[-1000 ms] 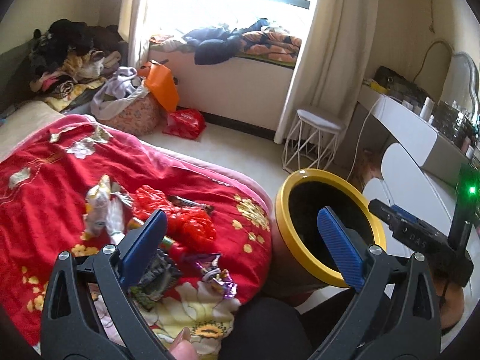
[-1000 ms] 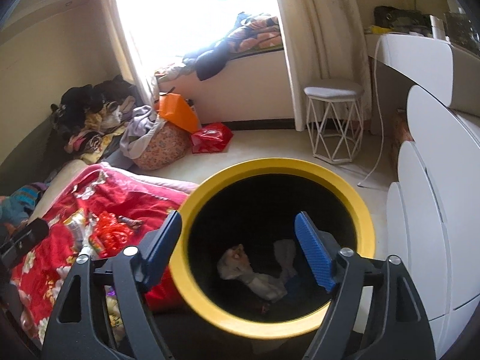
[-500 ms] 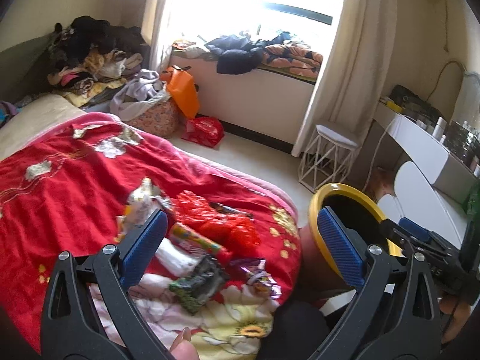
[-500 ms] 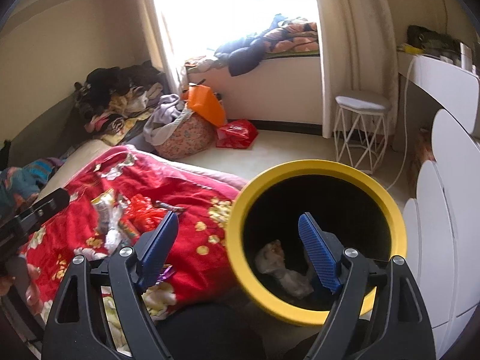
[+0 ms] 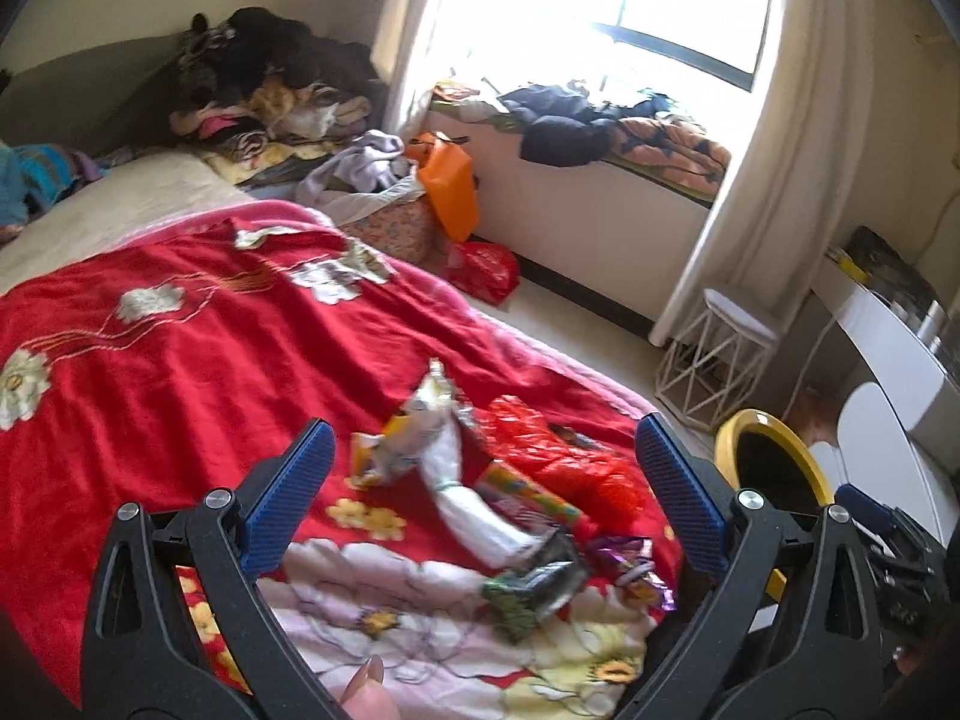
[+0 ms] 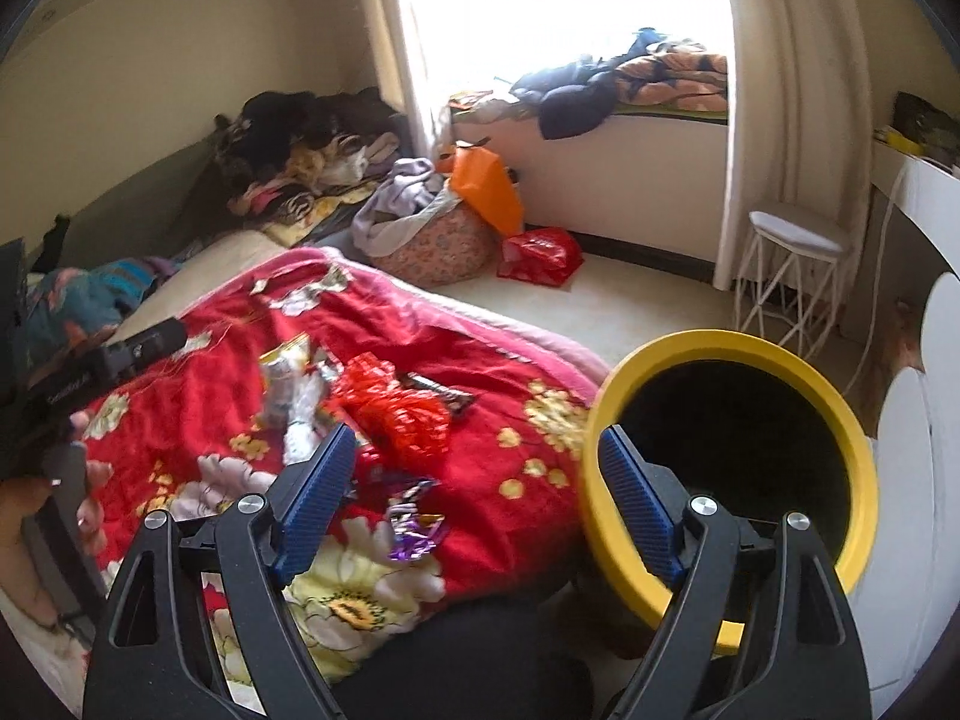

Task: Collect trash
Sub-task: 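Move both open tools back over the remaining trash on the bed, then grasp the yellow snack packet with the left tool while the right tool grasps the red plastic bag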

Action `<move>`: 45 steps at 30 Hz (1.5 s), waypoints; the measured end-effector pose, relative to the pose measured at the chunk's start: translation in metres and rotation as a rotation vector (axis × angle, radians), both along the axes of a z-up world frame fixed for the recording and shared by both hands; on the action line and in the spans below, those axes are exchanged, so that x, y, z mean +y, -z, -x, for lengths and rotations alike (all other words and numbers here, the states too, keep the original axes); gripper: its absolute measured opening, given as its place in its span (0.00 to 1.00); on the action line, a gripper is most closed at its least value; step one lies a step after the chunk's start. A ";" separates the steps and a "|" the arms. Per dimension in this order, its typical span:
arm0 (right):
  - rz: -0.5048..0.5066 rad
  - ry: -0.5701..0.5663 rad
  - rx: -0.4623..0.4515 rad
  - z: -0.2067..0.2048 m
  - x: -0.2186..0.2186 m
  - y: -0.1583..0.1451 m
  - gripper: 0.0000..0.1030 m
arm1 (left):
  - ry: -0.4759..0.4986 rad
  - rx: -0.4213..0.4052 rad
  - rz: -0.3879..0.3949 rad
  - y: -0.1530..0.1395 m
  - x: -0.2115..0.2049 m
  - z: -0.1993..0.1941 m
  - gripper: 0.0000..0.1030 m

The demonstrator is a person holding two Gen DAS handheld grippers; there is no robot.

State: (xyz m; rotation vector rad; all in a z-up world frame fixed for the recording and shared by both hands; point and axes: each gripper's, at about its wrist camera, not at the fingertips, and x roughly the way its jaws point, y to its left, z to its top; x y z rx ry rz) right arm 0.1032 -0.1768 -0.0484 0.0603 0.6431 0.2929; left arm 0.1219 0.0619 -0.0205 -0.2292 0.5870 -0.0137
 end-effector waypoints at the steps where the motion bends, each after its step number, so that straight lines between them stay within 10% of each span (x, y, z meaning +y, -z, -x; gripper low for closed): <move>1: 0.004 -0.010 0.000 0.000 0.005 0.001 0.78 | -0.007 0.004 0.002 0.001 0.004 0.000 0.90; 32: 0.040 -0.107 0.155 -0.082 0.056 0.059 0.77 | -0.007 0.155 -0.013 0.062 0.032 -0.045 0.85; 45: 0.013 -0.139 0.284 -0.126 0.069 0.091 0.58 | 0.030 0.236 -0.085 0.078 0.016 -0.097 0.81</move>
